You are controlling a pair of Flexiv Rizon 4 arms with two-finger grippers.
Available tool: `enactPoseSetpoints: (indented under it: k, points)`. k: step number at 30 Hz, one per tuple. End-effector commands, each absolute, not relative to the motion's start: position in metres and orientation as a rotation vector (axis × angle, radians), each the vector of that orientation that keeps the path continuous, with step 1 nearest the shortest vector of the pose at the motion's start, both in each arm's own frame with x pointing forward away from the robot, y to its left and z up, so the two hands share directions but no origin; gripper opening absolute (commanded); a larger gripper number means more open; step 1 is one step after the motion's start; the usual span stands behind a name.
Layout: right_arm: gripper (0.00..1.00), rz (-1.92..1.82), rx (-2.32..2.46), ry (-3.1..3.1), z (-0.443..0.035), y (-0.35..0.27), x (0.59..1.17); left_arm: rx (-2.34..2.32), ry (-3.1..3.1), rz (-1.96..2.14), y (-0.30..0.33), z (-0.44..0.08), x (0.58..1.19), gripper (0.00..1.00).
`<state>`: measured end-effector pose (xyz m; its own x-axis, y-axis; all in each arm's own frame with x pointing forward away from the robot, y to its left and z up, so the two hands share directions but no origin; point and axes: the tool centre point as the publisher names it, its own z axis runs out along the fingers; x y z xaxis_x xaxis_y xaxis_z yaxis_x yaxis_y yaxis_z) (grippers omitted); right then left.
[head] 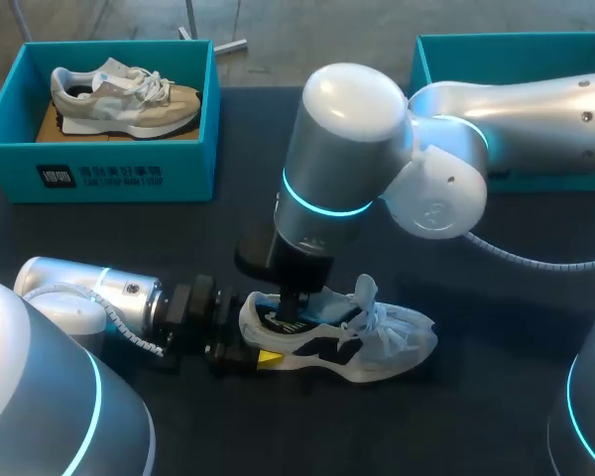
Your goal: Take the shoe out of the shoebox, open the shoe tongue, remove and reinsert the insole, then place the shoe into the shoebox
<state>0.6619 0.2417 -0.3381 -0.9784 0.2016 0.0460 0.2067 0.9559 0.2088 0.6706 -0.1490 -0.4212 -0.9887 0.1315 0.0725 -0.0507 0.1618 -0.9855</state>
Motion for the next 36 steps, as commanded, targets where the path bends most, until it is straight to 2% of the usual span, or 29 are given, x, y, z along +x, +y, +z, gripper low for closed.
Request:
enactPoseSetpoints:
  k: [1,9,13,36]
  points:
    - [0.22,-0.334,-0.325,-3.070,-0.345,0.244,0.662,-0.078,-2.286,1.944,-0.150,-0.424,0.672,0.00]
    - [0.20,-0.321,-0.358,-3.043,-0.350,0.234,0.659,-0.078,-2.286,1.944,-0.150,-0.424,0.672,0.00]
    - [0.00,-0.340,-0.353,-3.036,-0.350,0.230,0.658,-0.078,-2.286,1.944,-0.150,-0.424,0.672,0.00]
    - [0.00,-0.607,0.020,-3.098,-0.331,0.231,0.656,-0.078,-2.286,1.944,-0.150,-0.424,0.672,0.00]
